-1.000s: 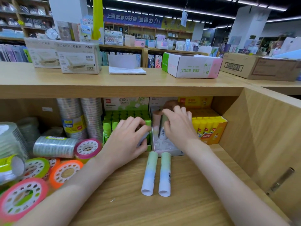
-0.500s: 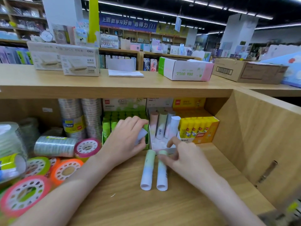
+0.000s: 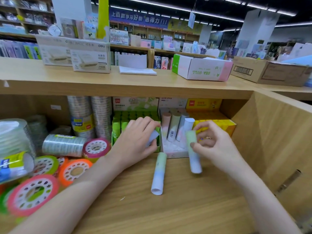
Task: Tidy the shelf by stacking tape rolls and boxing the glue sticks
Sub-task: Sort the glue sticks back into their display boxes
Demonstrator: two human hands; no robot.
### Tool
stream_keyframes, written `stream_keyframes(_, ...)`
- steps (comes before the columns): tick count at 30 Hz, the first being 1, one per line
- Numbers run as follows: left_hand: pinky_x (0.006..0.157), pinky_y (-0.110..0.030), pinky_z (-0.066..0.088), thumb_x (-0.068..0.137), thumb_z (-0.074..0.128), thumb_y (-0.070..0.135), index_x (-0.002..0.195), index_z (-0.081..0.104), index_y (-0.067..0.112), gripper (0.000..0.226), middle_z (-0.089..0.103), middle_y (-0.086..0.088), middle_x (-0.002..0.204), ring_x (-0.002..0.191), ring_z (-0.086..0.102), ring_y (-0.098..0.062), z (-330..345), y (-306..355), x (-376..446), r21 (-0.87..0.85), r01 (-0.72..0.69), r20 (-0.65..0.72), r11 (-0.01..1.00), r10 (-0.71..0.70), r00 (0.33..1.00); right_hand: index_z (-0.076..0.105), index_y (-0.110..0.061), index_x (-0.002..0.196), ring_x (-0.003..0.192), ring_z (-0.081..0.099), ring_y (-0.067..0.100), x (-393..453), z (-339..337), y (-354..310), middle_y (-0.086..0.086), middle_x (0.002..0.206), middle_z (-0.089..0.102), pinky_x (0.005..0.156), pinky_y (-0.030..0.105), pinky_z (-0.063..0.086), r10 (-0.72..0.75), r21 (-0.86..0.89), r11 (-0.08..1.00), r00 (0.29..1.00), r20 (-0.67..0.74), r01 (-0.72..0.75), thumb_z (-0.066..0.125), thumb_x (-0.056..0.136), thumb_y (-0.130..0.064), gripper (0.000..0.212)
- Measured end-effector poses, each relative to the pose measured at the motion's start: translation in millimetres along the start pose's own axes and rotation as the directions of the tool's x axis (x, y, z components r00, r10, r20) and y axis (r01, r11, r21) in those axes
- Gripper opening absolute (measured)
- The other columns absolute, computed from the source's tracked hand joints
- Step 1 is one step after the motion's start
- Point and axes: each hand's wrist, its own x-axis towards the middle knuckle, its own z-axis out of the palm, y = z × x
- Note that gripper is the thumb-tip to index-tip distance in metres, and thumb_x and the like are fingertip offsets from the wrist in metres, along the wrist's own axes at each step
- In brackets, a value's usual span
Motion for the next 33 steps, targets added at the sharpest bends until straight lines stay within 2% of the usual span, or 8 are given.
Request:
stream_keyframes(4,0.069,-0.025,0.027,0.08,0.042,0.029,0.107,0.056,0.013,0.034,0.054,-0.002,0.096,0.082,0.045,-0.017,0.5,-0.8,0.5,0.005,-0.007,0.007,1.0,0.007,1.0,0.039,-0.031,0.087,0.073,0.062,0.005,16.8,5.5,-3.6,-0.008,0.089,0.052,0.061,0.016,0.052,-0.276,-0.118,0.959,0.946,-0.172,0.258,0.072,0.076,-0.007,0.042)
stream_keyframes(9,0.069,-0.024,0.024,0.081,0.044,0.029,0.095,0.061,0.012,0.028,0.054,-0.004,0.095,0.083,0.042,-0.017,0.2,-2.5,-0.4,0.005,-0.025,0.021,1.0,0.025,0.999,0.054,-0.009,0.106,0.09,0.058,0.015,34.7,23.2,6.2,0.003,0.103,0.055,0.074,0.034,0.054,-0.55,-0.4,0.767,0.835,-0.011,0.501,0.07,0.08,-0.01,0.03)
stream_keyframes(13,0.069,-0.025,0.025,0.082,0.044,0.029,0.096,0.061,0.012,0.027,0.054,-0.004,0.096,0.084,0.043,-0.017,0.1,-2.7,-0.6,0.006,-0.025,0.034,1.0,0.024,0.999,0.055,-0.005,0.094,0.077,0.06,0.021,41.2,35.6,7.4,0.006,0.096,0.054,0.065,0.039,0.054,-0.541,-0.434,0.746,0.839,0.049,0.506,0.073,0.076,-0.011,0.027)
stream_keyframes(20,0.069,-0.025,0.025,0.082,0.045,0.028,0.097,0.061,0.013,0.027,0.053,-0.004,0.096,0.084,0.043,-0.016,0.4,-3.6,-0.2,-0.001,-0.031,0.03,1.0,0.031,0.999,0.058,-0.005,0.092,0.08,0.056,0.02,48.4,43.6,5.7,0.005,0.096,0.048,0.067,0.04,0.054,-0.47,-0.428,0.774,0.877,0.105,0.466,0.07,0.079,-0.011,0.018)
stream_keyframes(23,0.069,-0.024,0.025,0.082,0.046,0.028,0.097,0.061,0.014,0.026,0.053,-0.003,0.097,0.085,0.043,-0.016,0.7,-4.1,-0.8,-0.003,-0.035,0.025,0.999,0.035,0.999,0.064,-0.005,0.095,0.083,0.052,0.022,47.9,41.3,2.4,0.008,0.095,0.053,0.066,0.037,0.051,-0.528,-0.522,0.679,0.837,0.141,0.516,0.059,0.084,-0.008,0.012)
stream_keyframes(28,0.07,-0.023,0.027,0.08,0.045,0.028,0.11,0.055,0.012,0.036,0.053,-0.003,0.101,0.087,0.045,-0.015,-0.6,-1.1,-0.1,-0.034,-0.015,-0.011,0.999,0.014,1.0,0.064,-0.005,0.104,0.093,0.054,0.03,43.4,37.3,-2.5,0.01,0.1,0.063,0.074,0.044,0.049,-0.515,-0.642,0.569,0.831,0.21,0.514,0.042,0.078,-0.004,0.035)
stream_keyframes(31,0.069,-0.023,0.028,0.078,0.045,0.029,0.113,0.053,0.011,0.04,0.054,-0.003,0.102,0.088,0.047,-0.014,-1.9,-0.1,0.4,-0.058,0.004,-0.023,0.998,-0.005,1.0,0.051,-0.007,0.128,0.121,0.044,0.023,25.5,34.5,3.8,0.01,0.122,0.057,0.102,0.032,0.038,-0.463,-0.577,0.686,0.878,0.124,0.443,0.04,0.085,-0.001,0.046)
stream_keyframes(33,0.068,-0.023,0.028,0.078,0.045,0.029,0.111,0.055,0.011,0.038,0.055,-0.003,0.098,0.085,0.047,-0.016,-1.2,-1.1,0.9,-0.034,-0.006,-0.011,0.999,0.005,1.0,0.052,-0.007,0.128,0.119,0.044,0.014,6.3,31.8,8.6,0.007,0.118,0.058,0.102,0.016,0.032,-0.471,-0.49,0.77,0.882,-0.005,0.409,0.043,0.083,0.003,0.047)
